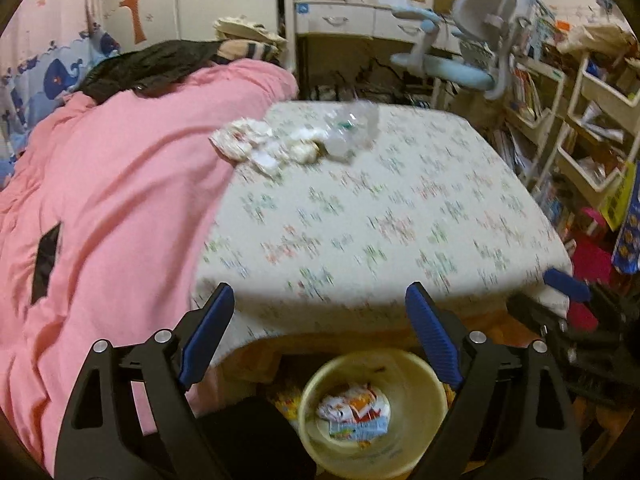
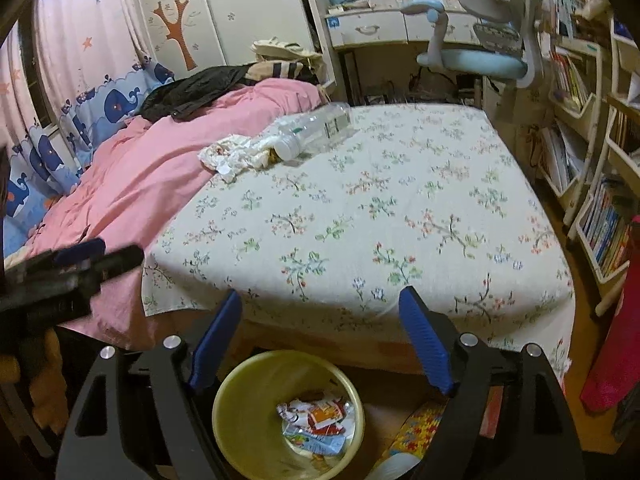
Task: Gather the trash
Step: 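Move both open tools back to the white tissues on the table, then grasp a white tissue with the left tool while the right tool grasps another tissue, then carry both tissues over the yellow bowl and open both tools to drop them, then grasp a large white tissue with the left tool while the right grasps the clear bottle, then lift the tissue and bottle and carry them toward the yellow bowl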
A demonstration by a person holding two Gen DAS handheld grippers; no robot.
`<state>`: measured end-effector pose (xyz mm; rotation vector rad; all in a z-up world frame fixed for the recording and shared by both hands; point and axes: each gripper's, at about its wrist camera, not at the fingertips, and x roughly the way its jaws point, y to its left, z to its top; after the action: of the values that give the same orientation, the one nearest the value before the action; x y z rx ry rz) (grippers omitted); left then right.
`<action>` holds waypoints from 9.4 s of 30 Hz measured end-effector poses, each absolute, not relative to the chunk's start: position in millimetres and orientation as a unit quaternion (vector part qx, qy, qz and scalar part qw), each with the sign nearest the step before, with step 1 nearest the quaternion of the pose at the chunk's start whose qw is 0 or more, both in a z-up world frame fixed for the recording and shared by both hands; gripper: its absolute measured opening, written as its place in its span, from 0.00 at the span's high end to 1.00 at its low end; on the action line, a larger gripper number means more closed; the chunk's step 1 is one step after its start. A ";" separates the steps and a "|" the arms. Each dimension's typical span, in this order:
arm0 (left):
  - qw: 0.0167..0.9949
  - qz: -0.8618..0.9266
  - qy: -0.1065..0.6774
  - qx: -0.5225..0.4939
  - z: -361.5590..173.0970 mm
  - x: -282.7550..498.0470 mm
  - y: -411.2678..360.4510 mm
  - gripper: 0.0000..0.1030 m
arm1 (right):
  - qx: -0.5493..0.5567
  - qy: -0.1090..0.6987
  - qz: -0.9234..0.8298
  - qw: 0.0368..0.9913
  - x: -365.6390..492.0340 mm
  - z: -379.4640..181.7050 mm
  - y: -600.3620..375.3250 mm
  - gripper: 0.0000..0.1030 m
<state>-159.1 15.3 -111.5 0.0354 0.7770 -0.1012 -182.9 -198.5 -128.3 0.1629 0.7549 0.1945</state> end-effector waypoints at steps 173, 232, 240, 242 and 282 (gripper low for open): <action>0.879 -0.152 0.446 -0.069 -139.3 -152.8 22.3 0.85 | 0.198 0.505 0.208 0.814 -190.8 -176.9 -175.2 0.81; 0.889 -0.128 0.437 -0.047 -126.3 -160.1 23.1 0.38 | 0.212 0.450 0.141 0.856 -203.6 -161.6 -200.7 0.37; 0.920 -0.058 0.383 -0.051 -91.5 -86.3 68.3 0.32 | 0.185 0.411 0.146 0.881 -154.9 -126.3 -197.7 0.26; 0.923 -0.044 0.379 -0.057 -90.2 -57.7 80.7 0.32 | 0.180 0.409 0.143 0.883 -133.9 -121.9 -196.9 0.24; 0.900 -0.070 0.415 -0.113 -134.2 134.7 107.8 0.79 | 0.144 0.451 0.097 0.876 80.5 -151.3 -208.8 0.43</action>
<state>134.7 107.8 -134.2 -0.2343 0.8598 -0.1456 80.5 -208.8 -151.3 0.3004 0.9407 0.2029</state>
